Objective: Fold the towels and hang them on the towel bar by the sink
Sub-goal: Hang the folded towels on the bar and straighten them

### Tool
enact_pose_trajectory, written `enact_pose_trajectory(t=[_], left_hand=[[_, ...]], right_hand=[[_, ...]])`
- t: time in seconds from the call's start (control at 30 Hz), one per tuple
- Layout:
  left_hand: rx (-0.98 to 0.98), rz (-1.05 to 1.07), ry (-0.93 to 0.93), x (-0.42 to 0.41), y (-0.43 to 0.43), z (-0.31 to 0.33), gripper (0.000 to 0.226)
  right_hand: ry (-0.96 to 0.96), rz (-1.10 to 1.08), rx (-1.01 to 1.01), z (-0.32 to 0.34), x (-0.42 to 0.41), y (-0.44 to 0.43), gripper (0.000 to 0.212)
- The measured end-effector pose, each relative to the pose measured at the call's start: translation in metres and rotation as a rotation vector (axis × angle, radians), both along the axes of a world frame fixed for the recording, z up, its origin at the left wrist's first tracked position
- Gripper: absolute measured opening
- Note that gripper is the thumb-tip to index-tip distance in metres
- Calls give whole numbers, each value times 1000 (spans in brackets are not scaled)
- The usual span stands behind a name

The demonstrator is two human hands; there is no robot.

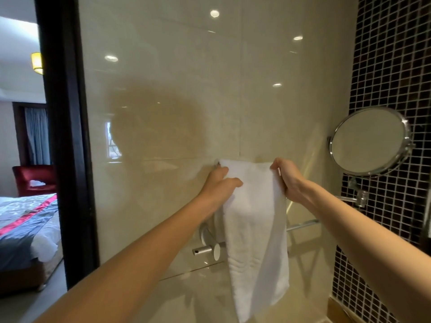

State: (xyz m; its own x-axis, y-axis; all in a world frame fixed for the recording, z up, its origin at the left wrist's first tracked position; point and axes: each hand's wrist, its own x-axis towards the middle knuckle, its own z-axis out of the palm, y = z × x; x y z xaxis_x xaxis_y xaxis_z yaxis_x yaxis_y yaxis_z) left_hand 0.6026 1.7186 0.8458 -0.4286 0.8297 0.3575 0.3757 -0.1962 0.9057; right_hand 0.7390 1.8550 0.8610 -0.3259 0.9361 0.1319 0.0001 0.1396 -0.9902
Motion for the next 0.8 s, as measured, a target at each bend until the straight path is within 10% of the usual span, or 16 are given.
enact_pose_trajectory(t=[0.3, 0.8], left_hand=[[-294, 158, -26, 4, 4, -57, 64], [-366, 60, 13, 4, -2, -74, 50]], right_hand=[[-418, 268, -141, -48, 15, 17, 37], [-633, -145, 190, -110, 15, 18, 19]])
